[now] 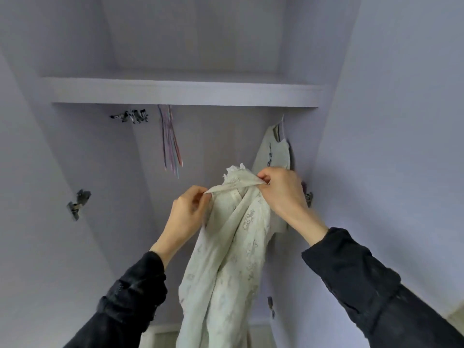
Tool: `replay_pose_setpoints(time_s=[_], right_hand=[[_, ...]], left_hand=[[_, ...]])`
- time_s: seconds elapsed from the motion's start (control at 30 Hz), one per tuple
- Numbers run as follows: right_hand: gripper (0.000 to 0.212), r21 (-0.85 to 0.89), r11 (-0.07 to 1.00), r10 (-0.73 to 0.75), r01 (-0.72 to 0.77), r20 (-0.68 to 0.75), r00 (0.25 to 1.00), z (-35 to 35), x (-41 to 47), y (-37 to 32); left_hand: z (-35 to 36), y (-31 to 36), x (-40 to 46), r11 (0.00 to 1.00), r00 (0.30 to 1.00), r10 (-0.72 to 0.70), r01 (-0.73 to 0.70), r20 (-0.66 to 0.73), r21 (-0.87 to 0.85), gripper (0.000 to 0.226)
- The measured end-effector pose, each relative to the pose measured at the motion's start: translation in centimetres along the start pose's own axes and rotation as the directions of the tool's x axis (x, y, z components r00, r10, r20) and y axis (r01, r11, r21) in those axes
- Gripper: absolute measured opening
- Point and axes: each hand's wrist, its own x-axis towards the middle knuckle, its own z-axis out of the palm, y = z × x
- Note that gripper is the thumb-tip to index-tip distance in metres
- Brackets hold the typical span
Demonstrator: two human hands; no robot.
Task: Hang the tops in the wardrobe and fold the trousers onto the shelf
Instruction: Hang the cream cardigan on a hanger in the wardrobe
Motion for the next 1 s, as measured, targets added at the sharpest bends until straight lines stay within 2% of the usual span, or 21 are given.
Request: replay_pose_setpoints(time_s=[0.07, 0.17, 0.27, 0.33, 0.37, 0.47, 0.57, 0.63, 0.8, 0.93, 1.0], right_hand=[[0.013, -0.059, 0.998, 0.014, -0.012, 0.047, 0.999, 3.2, 2.2, 0.7], [0.017, -0.089, 0.994, 0.072, -0.062, 0.111, 0.991, 7.5, 5.1, 1.0], [0.019, -0.051, 0.998, 0.049, -0.042, 0.129, 0.990, 10.6, 8.2, 0.3], [0.024, -0.016, 1.000, 0.021, -0.019, 0.114, 0.993, 11.8, 10.2, -0.4], [0.025, -0.017, 1.000, 0.006, -0.005, 0.106, 0.994, 12.4, 11.1, -0.7], [0.024, -0.102, 0.993, -0.049, 0.061, 0.115, 0.992, 14.5, 13.7, -0.8], [0.024, -0.149, 0.984, -0.075, 0.098, 0.155, 0.985, 15.9, 15.6, 0.4], [0.024, -0.166, 0.978, -0.099, 0.128, 0.170, 0.980, 16.4, 16.6, 1.0], [0.025, -0.144, 0.958, -0.214, 0.249, 0.218, 0.952, 18.0, 19.3, 1.4], [0.020, -0.154, 0.950, -0.225, 0.272, 0.265, 0.938, 19.7, 20.1, 1.9], [0.018, -0.182, 0.941, -0.229, 0.286, 0.284, 0.931, 20.5, 20.4, 1.8]], left_hand=[[-1.6, -1.5, 2.8, 0.996, 0.999, 0.033, -0.035, 0.027, 0.080, 0.014], [-3.8, -3.9, 7.2, 0.974, 0.970, -0.019, -0.037, 0.244, 0.222, 0.014], [-5.0, -7.0, 10.0, 0.935, 0.861, -0.184, 0.005, 0.473, 0.354, 0.016], [-5.0, -8.9, 11.0, 0.905, 0.797, -0.268, 0.015, 0.542, 0.425, 0.018], [-5.1, -9.8, 11.6, 0.893, 0.796, -0.286, 0.019, 0.534, 0.449, 0.013], [-5.6, -11.4, 14.1, 0.850, 0.878, -0.261, 0.012, 0.401, 0.527, 0.007], [-6.2, -12.4, 16.6, 0.797, 0.968, -0.148, -0.006, 0.204, 0.604, 0.005], [-6.4, -12.6, 17.4, 0.768, 0.991, -0.105, 0.025, 0.088, 0.639, 0.010], [-5.6, -13.4, 17.9, 0.758, 0.972, -0.131, 0.225, -0.194, 0.612, 0.014], [-6.1, -14.2, 18.4, 0.728, 0.934, -0.180, 0.338, -0.308, 0.596, 0.012], [-6.5, -14.5, 18.6, 0.747, 0.919, -0.197, 0.367, -0.342, 0.555, 0.012]])
